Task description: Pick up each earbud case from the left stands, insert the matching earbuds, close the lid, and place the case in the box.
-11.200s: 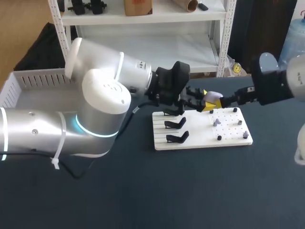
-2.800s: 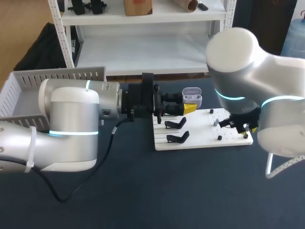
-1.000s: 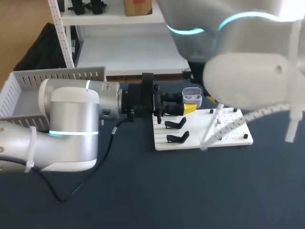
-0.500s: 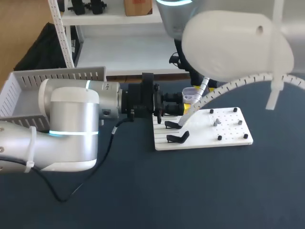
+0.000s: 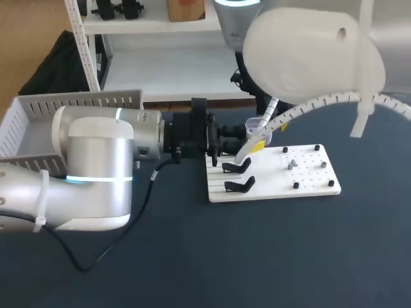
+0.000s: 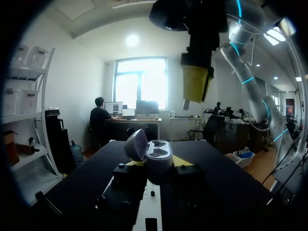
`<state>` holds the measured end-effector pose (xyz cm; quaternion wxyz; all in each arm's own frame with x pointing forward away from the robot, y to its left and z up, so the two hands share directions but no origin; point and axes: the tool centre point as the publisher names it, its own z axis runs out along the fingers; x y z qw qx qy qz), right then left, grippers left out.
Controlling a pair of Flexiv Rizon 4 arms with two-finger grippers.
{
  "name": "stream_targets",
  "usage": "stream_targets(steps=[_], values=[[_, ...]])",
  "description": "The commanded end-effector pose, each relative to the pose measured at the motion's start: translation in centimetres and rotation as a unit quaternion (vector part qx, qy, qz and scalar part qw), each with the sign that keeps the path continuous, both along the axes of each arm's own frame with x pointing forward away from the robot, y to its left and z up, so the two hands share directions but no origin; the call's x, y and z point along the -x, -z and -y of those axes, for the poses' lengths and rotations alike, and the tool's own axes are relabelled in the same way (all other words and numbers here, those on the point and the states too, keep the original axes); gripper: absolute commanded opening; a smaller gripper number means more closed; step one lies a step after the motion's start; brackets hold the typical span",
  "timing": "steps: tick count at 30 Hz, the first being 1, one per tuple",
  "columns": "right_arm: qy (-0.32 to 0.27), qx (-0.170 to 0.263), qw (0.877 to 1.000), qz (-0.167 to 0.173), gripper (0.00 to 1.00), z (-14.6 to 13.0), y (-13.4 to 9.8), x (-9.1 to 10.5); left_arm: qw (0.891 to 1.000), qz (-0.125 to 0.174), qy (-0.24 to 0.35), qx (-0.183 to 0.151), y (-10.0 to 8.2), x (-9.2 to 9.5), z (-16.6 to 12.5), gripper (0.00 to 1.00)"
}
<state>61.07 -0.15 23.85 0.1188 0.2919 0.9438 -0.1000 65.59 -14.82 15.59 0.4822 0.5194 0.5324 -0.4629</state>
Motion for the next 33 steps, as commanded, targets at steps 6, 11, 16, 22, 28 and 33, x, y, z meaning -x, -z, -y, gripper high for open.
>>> stream_targets(steps=[6,11,16,22,28,33], values=[[0.014,-0.022,1.0,-0.001,0.0,-2.0,1.0,-1.5,1.0,0.001,-0.001,0.002,0.1,0.0,0.0,0.0],[-0.008,-0.022,1.0,0.005,0.0,-2.6,1.7,-2.4,1.0,0.001,-0.001,0.002,0.1,0.0,0.0,0.0],[-0.026,-0.016,1.0,0.004,0.0,-2.8,2.0,-2.8,1.0,0.001,-0.001,0.002,0.1,0.0,0.0,0.0],[-0.042,-0.009,0.999,-0.002,0.0,-2.3,2.6,-2.7,1.0,0.001,-0.001,0.002,0.1,0.0,0.0,0.0],[-0.05,-0.004,0.999,-0.008,0.0,-1.5,2.7,-2.9,1.0,0.001,-0.001,0.002,0.1,0.0,0.0,0.0],[-0.058,0.002,0.998,-0.011,0.0,-1.5,3.0,-3.0,1.0,0.001,-0.001,0.002,0.1,0.0,0.0,0.0]])
